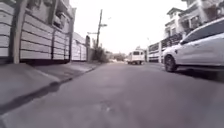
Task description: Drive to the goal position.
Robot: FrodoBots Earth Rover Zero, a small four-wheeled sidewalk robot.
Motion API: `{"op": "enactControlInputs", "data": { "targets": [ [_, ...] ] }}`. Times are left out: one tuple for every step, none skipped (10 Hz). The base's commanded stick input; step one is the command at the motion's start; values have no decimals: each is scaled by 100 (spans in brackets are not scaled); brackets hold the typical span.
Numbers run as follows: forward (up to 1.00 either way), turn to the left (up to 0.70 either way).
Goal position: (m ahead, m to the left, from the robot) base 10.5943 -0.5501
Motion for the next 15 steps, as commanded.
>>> {"op": "enactControlInputs", "data": {
  "targets": [
    [100,0],
    [100,0],
    [100,0],
    [100,0],
    [100,0],
    [100,0],
    [100,0],
    [100,0],
    [100,0],
    [100,0],
    [100,0],
    [100,0],
    [100,0],
    [100,0],
    [100,-6]
  ]
}}
